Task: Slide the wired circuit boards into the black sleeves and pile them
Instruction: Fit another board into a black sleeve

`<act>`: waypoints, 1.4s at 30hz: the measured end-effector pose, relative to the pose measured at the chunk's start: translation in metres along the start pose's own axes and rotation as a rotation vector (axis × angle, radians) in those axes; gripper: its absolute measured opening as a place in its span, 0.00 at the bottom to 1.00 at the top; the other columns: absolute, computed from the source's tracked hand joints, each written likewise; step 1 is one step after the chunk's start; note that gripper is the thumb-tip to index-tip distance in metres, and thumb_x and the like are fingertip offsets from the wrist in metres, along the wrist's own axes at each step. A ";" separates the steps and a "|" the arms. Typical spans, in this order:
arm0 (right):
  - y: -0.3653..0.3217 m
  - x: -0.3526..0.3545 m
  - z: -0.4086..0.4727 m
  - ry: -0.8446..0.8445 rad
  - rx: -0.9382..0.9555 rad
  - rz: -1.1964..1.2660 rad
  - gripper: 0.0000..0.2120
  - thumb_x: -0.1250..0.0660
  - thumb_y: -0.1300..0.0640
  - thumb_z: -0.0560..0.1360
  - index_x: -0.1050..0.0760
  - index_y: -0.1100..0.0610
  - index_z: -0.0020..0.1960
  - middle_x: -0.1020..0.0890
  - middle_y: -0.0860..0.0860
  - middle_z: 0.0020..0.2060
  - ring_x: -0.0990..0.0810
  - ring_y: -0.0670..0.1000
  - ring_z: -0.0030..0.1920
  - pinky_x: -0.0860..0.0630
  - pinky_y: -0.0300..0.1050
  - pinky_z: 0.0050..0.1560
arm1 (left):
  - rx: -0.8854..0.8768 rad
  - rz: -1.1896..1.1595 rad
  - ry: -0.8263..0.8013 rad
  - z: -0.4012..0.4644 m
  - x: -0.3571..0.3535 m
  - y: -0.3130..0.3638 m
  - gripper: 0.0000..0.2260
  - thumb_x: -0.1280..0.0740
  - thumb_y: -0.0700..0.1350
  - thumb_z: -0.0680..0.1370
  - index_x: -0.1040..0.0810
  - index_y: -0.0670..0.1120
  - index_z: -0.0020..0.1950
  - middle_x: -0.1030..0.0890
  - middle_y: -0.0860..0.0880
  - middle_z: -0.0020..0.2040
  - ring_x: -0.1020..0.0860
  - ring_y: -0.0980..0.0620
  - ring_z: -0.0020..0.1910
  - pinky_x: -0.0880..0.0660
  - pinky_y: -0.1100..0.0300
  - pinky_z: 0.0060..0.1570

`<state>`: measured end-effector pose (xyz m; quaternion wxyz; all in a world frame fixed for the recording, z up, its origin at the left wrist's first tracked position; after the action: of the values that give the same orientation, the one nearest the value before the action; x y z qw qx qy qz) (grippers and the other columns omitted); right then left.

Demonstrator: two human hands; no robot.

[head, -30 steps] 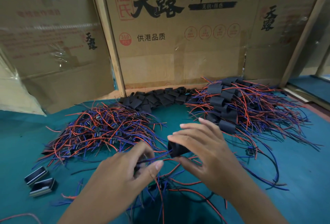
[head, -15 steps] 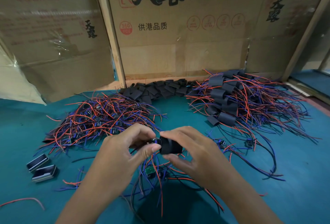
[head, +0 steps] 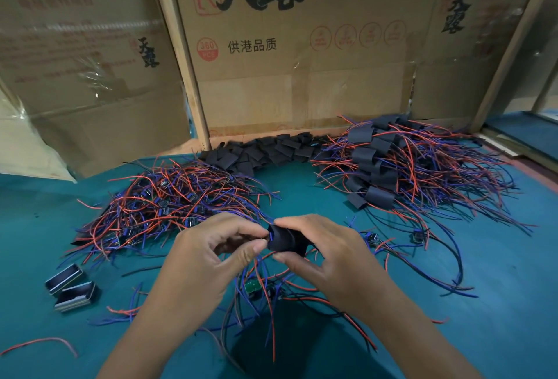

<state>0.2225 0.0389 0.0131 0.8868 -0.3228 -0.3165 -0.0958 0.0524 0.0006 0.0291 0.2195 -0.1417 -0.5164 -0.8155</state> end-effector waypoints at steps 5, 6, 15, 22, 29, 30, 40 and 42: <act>-0.001 -0.003 0.001 0.031 0.040 -0.070 0.18 0.32 0.49 0.77 0.22 0.58 0.62 0.18 0.49 0.54 0.21 0.48 0.53 0.28 0.36 0.55 | 0.054 -0.006 0.017 0.000 -0.005 -0.005 0.07 0.26 0.41 0.74 0.15 0.53 0.45 0.15 0.52 0.43 0.17 0.56 0.43 0.22 0.61 0.46; -0.001 -0.003 0.001 0.032 0.052 -0.092 0.19 0.34 0.48 0.77 0.22 0.59 0.62 0.18 0.50 0.54 0.21 0.49 0.53 0.27 0.38 0.55 | 0.056 -0.003 0.013 0.000 -0.007 -0.005 0.09 0.26 0.39 0.74 0.15 0.54 0.45 0.15 0.52 0.42 0.17 0.56 0.42 0.22 0.62 0.45; -0.005 -0.004 0.002 0.028 0.091 -0.182 0.19 0.36 0.49 0.77 0.21 0.61 0.60 0.17 0.52 0.53 0.19 0.54 0.51 0.24 0.47 0.52 | 0.077 -0.002 -0.047 0.002 -0.011 -0.008 0.14 0.28 0.34 0.76 0.15 0.55 0.46 0.16 0.50 0.43 0.19 0.54 0.41 0.24 0.62 0.43; -0.006 -0.010 0.000 -0.018 0.077 -0.217 0.16 0.35 0.54 0.76 0.21 0.61 0.59 0.16 0.51 0.50 0.19 0.55 0.48 0.23 0.47 0.50 | 0.157 -0.058 -0.054 0.002 -0.014 -0.014 0.17 0.30 0.32 0.76 0.13 0.56 0.43 0.19 0.51 0.40 0.24 0.59 0.35 0.28 0.59 0.37; 0.008 0.003 0.009 -0.055 -0.048 -0.365 0.09 0.35 0.57 0.77 0.21 0.57 0.55 0.17 0.51 0.46 0.19 0.56 0.46 0.25 0.50 0.44 | 0.144 0.099 0.117 0.002 -0.005 -0.014 0.13 0.28 0.39 0.76 0.18 0.55 0.55 0.18 0.56 0.43 0.21 0.59 0.41 0.28 0.67 0.43; 0.018 0.013 0.016 -0.054 -0.101 -0.387 0.10 0.36 0.56 0.79 0.22 0.56 0.58 0.16 0.51 0.49 0.19 0.56 0.49 0.25 0.52 0.47 | 0.119 0.170 0.210 0.003 0.002 -0.013 0.14 0.28 0.41 0.76 0.21 0.55 0.58 0.19 0.57 0.45 0.22 0.58 0.45 0.28 0.66 0.46; 0.160 0.143 0.153 -0.076 -0.605 -0.980 0.15 0.39 0.52 0.81 0.25 0.62 0.59 0.20 0.65 0.50 0.20 0.64 0.51 0.23 0.54 0.49 | 0.148 0.594 0.209 0.006 -0.018 -0.026 0.15 0.38 0.54 0.81 0.30 0.56 0.67 0.19 0.55 0.53 0.18 0.49 0.45 0.27 0.54 0.38; 0.175 0.130 0.165 -0.130 -0.666 -0.983 0.16 0.39 0.51 0.81 0.27 0.63 0.58 0.21 0.65 0.53 0.22 0.64 0.52 0.25 0.54 0.51 | 0.161 0.658 0.150 0.008 -0.023 -0.031 0.13 0.38 0.55 0.80 0.29 0.56 0.64 0.17 0.55 0.51 0.18 0.50 0.43 0.27 0.54 0.37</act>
<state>0.3072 0.2829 0.1020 0.5684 -0.4042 -0.4355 -0.5690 0.0568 0.0241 -0.0028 0.5185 -0.2225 -0.4880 -0.6659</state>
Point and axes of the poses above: each hand's wrist, its own z-axis towards the middle knuckle, its own x-axis out of the back of the hand, y = z × x, the point moved 6 cm from there along z, towards the middle knuckle
